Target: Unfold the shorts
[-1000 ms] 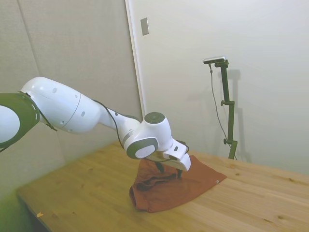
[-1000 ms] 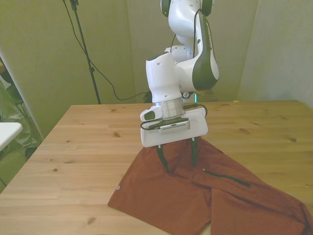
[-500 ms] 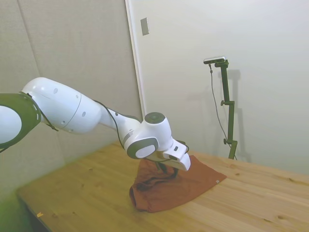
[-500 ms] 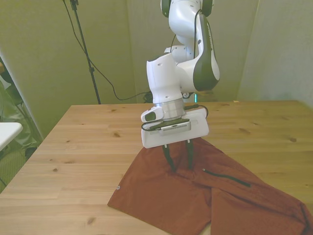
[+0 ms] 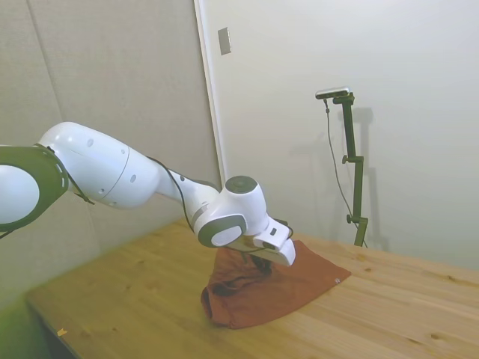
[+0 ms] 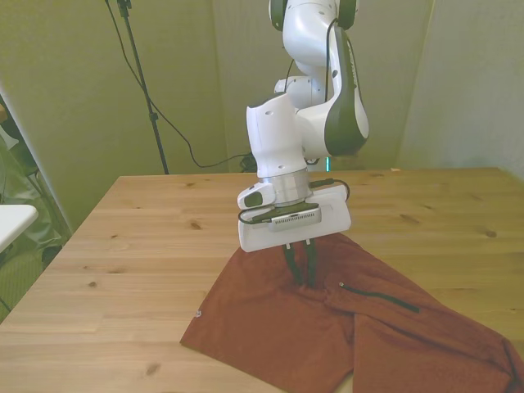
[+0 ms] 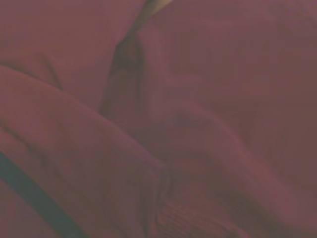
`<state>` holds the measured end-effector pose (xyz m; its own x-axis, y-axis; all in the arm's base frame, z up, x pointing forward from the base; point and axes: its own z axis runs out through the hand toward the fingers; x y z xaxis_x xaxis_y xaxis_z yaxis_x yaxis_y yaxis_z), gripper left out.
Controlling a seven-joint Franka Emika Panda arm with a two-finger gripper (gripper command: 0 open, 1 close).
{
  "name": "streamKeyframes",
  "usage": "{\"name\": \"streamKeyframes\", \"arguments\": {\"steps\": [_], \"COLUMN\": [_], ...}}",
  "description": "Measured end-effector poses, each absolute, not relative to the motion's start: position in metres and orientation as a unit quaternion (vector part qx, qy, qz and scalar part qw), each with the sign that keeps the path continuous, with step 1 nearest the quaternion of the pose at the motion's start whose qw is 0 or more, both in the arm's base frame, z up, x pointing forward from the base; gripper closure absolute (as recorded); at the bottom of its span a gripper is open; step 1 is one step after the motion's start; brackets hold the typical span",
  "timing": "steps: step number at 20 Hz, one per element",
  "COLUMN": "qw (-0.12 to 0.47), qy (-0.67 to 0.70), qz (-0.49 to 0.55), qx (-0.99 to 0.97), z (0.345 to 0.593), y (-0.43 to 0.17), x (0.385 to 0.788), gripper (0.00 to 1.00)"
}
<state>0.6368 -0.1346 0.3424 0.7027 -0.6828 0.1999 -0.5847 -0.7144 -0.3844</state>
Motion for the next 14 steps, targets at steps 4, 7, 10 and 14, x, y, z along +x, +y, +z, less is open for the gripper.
{"name": "streamKeyframes", "arguments": {"steps": [4,7,10,14], "qw": [0.15,0.155,0.163,0.174], "qy": [0.344,0.338,0.324,0.29], "qz": [-0.169,-0.172,-0.176,-0.18], "qx": [-0.911,-0.912,-0.915,-0.924], "z": [0.347,0.357,0.374,0.401], "y": [-0.131,-0.121,-0.1,-0.047], "x": [0.638,0.634,0.623,0.595], "gripper": [1.0,1.0,1.0,1.0]}}
